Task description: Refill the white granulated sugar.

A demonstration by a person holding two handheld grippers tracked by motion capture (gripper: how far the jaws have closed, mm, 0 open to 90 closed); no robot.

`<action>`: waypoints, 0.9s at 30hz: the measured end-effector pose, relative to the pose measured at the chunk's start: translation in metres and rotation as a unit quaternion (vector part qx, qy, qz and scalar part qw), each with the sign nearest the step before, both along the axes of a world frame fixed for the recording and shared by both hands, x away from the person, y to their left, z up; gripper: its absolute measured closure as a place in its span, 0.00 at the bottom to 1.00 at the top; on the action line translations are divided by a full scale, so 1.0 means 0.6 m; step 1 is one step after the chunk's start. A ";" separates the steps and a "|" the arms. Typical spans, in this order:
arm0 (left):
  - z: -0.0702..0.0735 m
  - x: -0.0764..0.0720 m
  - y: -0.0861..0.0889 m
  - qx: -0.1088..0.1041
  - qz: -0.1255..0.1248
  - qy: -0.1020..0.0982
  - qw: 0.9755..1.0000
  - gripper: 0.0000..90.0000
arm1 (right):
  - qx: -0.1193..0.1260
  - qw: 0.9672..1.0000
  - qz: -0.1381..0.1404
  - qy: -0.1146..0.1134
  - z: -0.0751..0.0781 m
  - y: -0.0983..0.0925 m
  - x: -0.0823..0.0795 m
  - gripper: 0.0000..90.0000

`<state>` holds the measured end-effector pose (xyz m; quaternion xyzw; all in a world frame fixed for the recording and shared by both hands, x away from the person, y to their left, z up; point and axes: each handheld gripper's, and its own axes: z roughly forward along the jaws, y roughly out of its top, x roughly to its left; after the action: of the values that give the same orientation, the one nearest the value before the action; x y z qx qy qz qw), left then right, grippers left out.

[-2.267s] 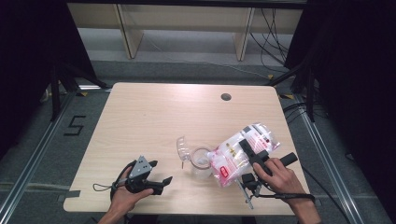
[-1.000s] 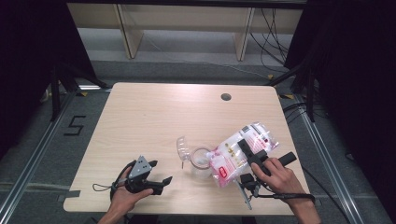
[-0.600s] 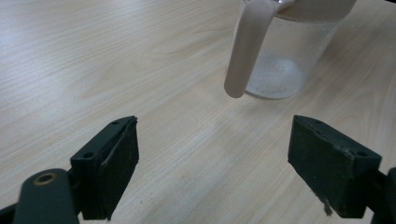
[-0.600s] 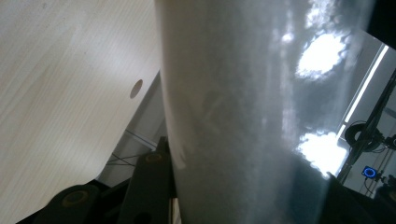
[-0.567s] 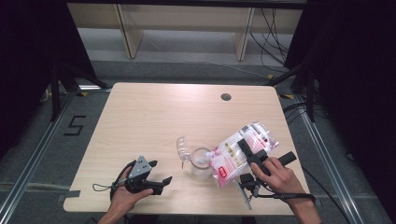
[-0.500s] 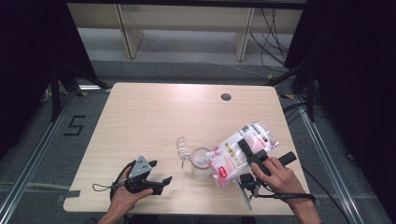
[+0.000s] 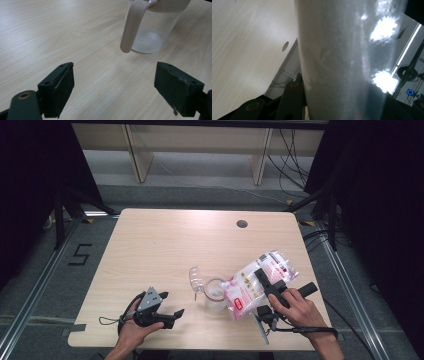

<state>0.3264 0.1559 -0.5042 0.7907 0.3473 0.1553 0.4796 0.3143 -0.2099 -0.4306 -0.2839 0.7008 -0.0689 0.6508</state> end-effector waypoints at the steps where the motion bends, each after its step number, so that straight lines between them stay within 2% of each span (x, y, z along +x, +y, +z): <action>1: 0.000 0.000 0.000 -0.001 0.001 0.001 1.000 0.18 | 0.000 1.000 0.000 0.000 0.000 0.000 0.000 0.73; 2: 0.001 0.002 0.001 0.006 -0.006 -0.006 1.000 0.18 | 0.000 1.000 0.000 0.000 0.000 0.000 0.000 0.73; 4: 0.000 0.001 0.001 0.003 -0.002 -0.003 1.000 0.18 | -0.005 1.000 0.004 0.001 0.002 0.001 0.001 0.73; 9: 0.000 0.000 0.001 0.003 -0.001 -0.003 1.000 0.18 | -0.005 1.000 0.003 0.002 0.003 0.001 0.001 0.73; 10: 0.000 0.000 0.001 0.003 -0.001 -0.003 1.000 0.18 | 0.001 1.000 -0.002 0.002 0.001 0.001 0.000 0.73; 19: -0.001 0.000 -0.001 -0.003 0.001 0.002 1.000 0.18 | -0.003 1.000 0.003 0.004 0.002 0.003 0.001 0.74; 20: -0.001 0.000 -0.001 -0.002 0.001 0.003 1.000 0.18 | -0.004 1.000 0.003 0.004 0.003 0.003 0.001 0.75; 21: -0.001 0.002 0.002 0.010 0.000 0.001 1.000 0.18 | -0.004 1.000 0.003 0.004 0.003 0.003 0.001 0.75; 22: -0.001 0.001 0.000 0.002 0.001 0.002 1.000 0.18 | 0.001 1.000 0.000 0.004 0.003 0.002 0.000 0.75; 24: -0.001 0.001 0.000 0.002 0.001 0.003 1.000 0.18 | 0.003 1.000 0.000 0.004 0.002 0.002 0.000 0.76; 25: -0.001 0.002 0.002 0.010 0.000 0.001 1.000 0.18 | 0.004 1.000 0.000 0.004 0.002 0.001 0.000 0.76; 27: -0.001 0.002 0.002 0.011 0.000 0.001 1.000 0.18 | 0.002 1.000 0.001 0.005 0.003 0.002 0.000 0.76</action>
<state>0.3273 0.1573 -0.5045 0.7961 0.3455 0.1584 0.4710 0.3144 -0.2087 -0.4290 -0.2833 0.7039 -0.0652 0.6481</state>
